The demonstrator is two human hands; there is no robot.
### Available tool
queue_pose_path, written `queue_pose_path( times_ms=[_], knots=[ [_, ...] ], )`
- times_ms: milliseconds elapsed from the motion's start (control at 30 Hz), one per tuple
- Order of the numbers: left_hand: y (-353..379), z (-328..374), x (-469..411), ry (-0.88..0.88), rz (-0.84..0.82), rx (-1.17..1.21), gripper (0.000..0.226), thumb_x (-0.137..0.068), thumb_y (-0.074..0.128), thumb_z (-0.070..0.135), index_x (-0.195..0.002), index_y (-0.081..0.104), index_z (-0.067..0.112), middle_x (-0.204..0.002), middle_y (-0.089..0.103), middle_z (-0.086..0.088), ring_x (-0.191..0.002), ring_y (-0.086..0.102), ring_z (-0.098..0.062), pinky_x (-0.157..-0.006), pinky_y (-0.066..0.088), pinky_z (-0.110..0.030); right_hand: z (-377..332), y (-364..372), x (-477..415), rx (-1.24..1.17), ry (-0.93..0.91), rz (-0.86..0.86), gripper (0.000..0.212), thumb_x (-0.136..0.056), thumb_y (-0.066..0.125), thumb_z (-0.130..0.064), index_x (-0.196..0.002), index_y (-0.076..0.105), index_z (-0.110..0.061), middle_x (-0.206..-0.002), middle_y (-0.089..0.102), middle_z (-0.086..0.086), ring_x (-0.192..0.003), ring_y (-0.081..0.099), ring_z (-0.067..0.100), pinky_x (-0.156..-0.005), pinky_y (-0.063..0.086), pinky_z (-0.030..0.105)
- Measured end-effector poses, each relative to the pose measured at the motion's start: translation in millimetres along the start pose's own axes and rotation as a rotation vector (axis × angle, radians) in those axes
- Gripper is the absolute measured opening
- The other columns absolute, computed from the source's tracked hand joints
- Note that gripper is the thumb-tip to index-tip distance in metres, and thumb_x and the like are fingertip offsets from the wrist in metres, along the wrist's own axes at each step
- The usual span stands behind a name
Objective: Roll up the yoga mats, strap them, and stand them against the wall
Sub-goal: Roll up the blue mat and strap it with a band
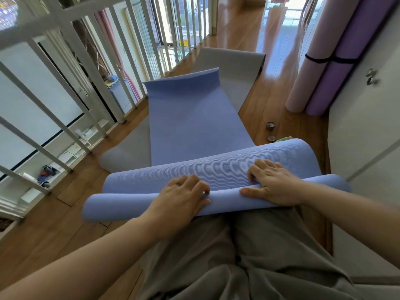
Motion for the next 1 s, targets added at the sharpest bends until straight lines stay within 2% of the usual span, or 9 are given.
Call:
queue_pose_path(
  times_ms=[100, 200, 333, 467, 533, 633, 733, 833, 1000],
  knots=[
    [-1, 13, 0, -0.036, 0.017, -0.102, 0.025, -0.089, 0.038, 0.032, -0.088, 0.057, 0.016, -0.083, 0.06, -0.006, -0.069, 0.06, -0.026, -0.059, 0.053, -0.036, 4, 1, -10, -0.044, 0.035, -0.058, 0.063, -0.069, 0.025, -0.081, -0.1, 0.042, -0.028, -0.104, 0.037, -0.007, -0.098, 0.035, 0.012, -0.09, 0.025, 0.027],
    [12, 11, 5, -0.133, -0.102, -0.191, 0.041, -0.085, 0.038, 0.044, -0.093, 0.063, 0.012, -0.086, 0.062, -0.008, -0.073, 0.061, -0.027, -0.063, 0.051, -0.039, 10, -2, -21, -0.106, 0.061, -0.055, 0.06, -0.069, 0.035, -0.078, -0.099, 0.045, -0.028, -0.103, 0.041, -0.008, -0.098, 0.039, 0.012, -0.088, 0.029, 0.027],
    [16, -5, -4, -0.179, -0.194, -0.112, 0.04, -0.087, 0.034, 0.043, -0.09, 0.062, 0.015, -0.086, 0.062, -0.005, -0.076, 0.061, -0.027, -0.058, 0.05, -0.037, -1, -32, -25, -0.256, -0.051, 0.247, 0.055, -0.075, 0.052, -0.074, -0.081, 0.054, -0.02, -0.081, 0.056, -0.006, -0.074, 0.05, 0.014, -0.064, 0.039, 0.021],
    [22, -16, -11, -0.228, -0.278, 0.01, 0.059, -0.088, 0.016, 0.053, -0.109, 0.056, 0.014, -0.109, 0.054, -0.007, -0.105, 0.049, -0.028, -0.083, 0.047, -0.041, -34, -44, 12, -0.026, -0.289, 0.459, 0.052, -0.075, 0.053, -0.075, -0.081, 0.05, -0.023, -0.078, 0.054, -0.008, -0.068, 0.046, 0.009, -0.062, 0.036, 0.017],
    [30, -21, -15, -0.238, -0.341, 0.06, 0.047, -0.097, 0.025, 0.051, -0.118, 0.049, 0.017, -0.119, 0.046, -0.004, -0.114, 0.041, -0.023, -0.097, 0.038, -0.037, -38, -34, 23, 0.165, -0.253, 0.49, 0.061, -0.066, 0.058, -0.078, -0.089, 0.05, -0.022, -0.087, 0.056, -0.004, -0.073, 0.049, 0.012, -0.064, 0.042, 0.022],
    [35, -25, -22, -0.246, -0.448, 0.166, 0.034, -0.101, 0.032, 0.043, -0.122, 0.046, 0.02, -0.119, 0.042, 0.0, -0.116, 0.037, -0.018, -0.101, 0.03, -0.032, -33, -27, 20, 0.277, -0.096, 0.513, 0.063, -0.05, 0.079, -0.063, -0.087, 0.052, -0.019, -0.085, 0.061, 0.002, -0.071, 0.056, 0.018, -0.064, 0.049, 0.031],
    [32, -23, -24, -0.245, -0.378, 0.083, 0.037, -0.101, 0.031, 0.042, -0.122, 0.049, 0.018, -0.117, 0.047, -0.002, -0.113, 0.044, -0.021, -0.098, 0.034, -0.033, -28, -33, 7, 0.278, -0.014, 0.458, 0.054, -0.052, 0.084, -0.05, -0.085, 0.057, -0.017, -0.082, 0.062, 0.002, -0.072, 0.058, 0.021, -0.065, 0.047, 0.031],
    [21, -3, -21, -0.193, -0.224, -0.151, 0.049, -0.085, 0.045, 0.049, -0.111, 0.061, 0.011, -0.097, 0.063, -0.009, -0.082, 0.062, -0.029, -0.072, 0.052, -0.04, -17, -33, -7, 0.154, 0.033, 0.227, 0.042, -0.068, 0.072, -0.053, -0.095, 0.051, -0.026, -0.095, 0.062, -0.005, -0.084, 0.054, 0.015, -0.07, 0.04, 0.028],
    [5, -15, -29, -0.256, -0.238, -0.152, 0.043, -0.058, 0.066, 0.041, -0.094, 0.062, 0.018, -0.077, 0.064, -0.003, -0.064, 0.062, -0.027, -0.052, 0.049, -0.034, -20, -34, -25, 0.046, 0.014, -0.08, 0.036, -0.072, 0.072, -0.047, -0.093, 0.057, -0.022, -0.082, 0.059, -0.006, -0.076, 0.055, 0.013, -0.062, 0.043, 0.026]
  ],
)
Point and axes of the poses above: each hand's wrist, its own x-axis away from the middle knuckle, its own y-axis out of the palm, z = x × y, the point moved 10 cm from there along -x, towards the middle knuckle
